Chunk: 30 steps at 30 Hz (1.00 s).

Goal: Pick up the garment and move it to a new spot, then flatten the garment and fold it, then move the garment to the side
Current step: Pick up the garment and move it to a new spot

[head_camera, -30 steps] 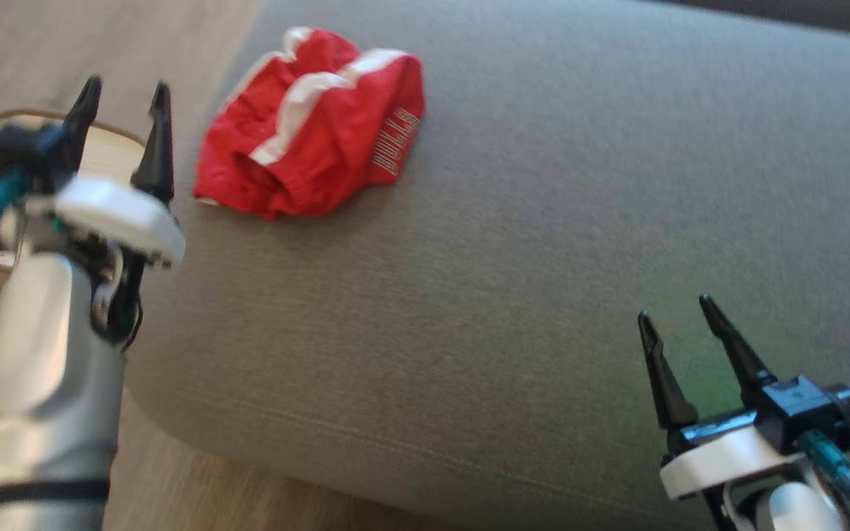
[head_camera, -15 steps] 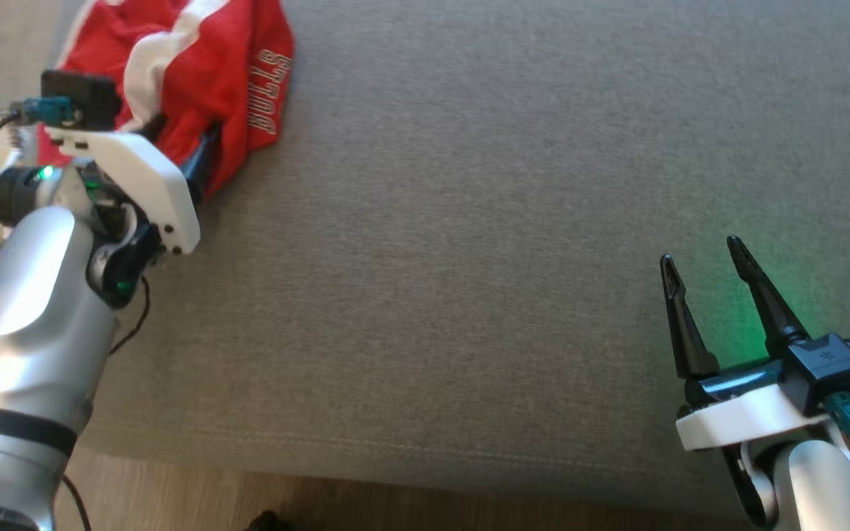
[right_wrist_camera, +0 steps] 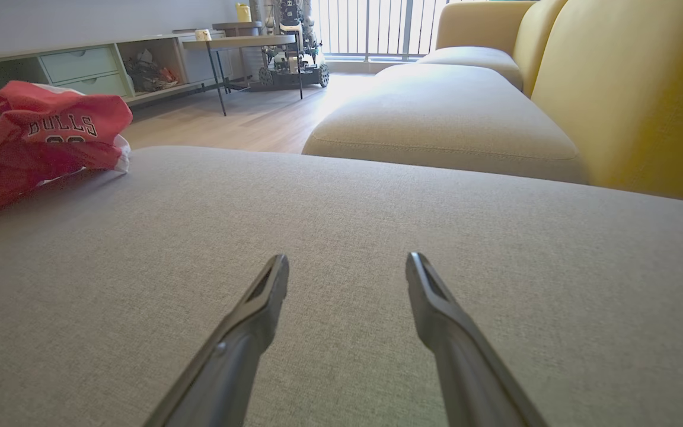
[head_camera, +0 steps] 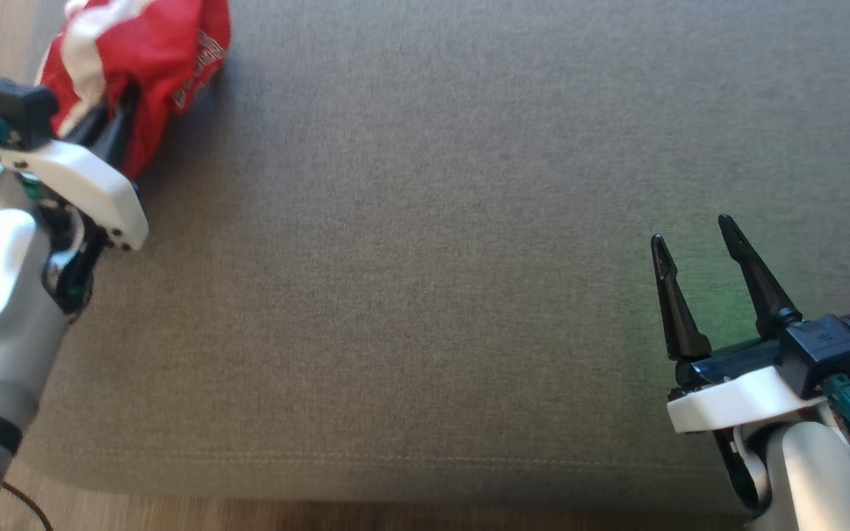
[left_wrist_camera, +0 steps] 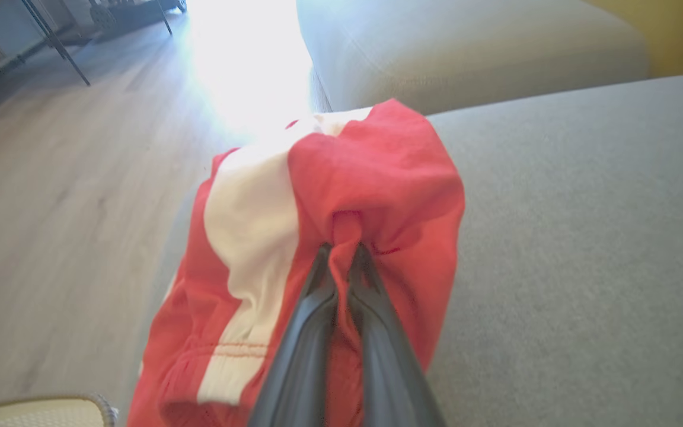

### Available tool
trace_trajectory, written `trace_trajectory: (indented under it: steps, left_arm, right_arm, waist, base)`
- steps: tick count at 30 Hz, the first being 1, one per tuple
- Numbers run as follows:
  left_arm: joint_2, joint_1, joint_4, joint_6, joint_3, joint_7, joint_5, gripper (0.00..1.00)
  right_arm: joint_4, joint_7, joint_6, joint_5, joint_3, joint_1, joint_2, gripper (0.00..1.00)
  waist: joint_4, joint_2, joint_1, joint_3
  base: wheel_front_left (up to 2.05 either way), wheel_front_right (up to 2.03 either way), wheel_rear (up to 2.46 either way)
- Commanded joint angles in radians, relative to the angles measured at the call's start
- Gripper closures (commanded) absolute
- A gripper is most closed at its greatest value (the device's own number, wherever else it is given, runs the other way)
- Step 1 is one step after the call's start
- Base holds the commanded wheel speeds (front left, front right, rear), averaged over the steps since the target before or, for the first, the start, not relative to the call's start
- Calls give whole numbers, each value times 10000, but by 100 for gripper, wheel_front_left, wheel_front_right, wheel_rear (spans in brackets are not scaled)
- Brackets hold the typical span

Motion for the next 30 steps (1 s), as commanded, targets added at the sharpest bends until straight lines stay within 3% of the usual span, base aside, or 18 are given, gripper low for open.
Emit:
trace_trajectory:
  steps: [1,9,17,24,30]
  left_arm:
    - [630,-617,-231,16,381,-201,147,100]
    - [1049,-825,-1947,155,309,-508,1186,100]
    - [1064,-683,-4246,455,-316,-314,2044,100]
    - [504,-478,-5011,918,-1153,0,2797,100]
    - [-615,131,-3664,994,-1884,-250,2963,100]
  right_arm:
    - [-254,-93,-4,75,280,48,17,0]
    - [-243,-93,-4,777,423,178,24,0]
    - [-534,-93,-4,1266,646,-45,25,0]
    - [-992,-93,-4,1602,780,-386,25,0]
    - [-1191,-93,-4,1739,799,-579,25,0]
  waist:
    - [-161,0,0,-360]
    - [-888,0,0,-1399]
    - [-2356,0,0,-1803]
    - [-3782,0,0,-1233]
    - [-4294,0,0,-618]
  base:
    - [0,0,0]
    - [0,0,0]
    - [0,0,0]
    - [0,0,0]
    - [0,0,0]
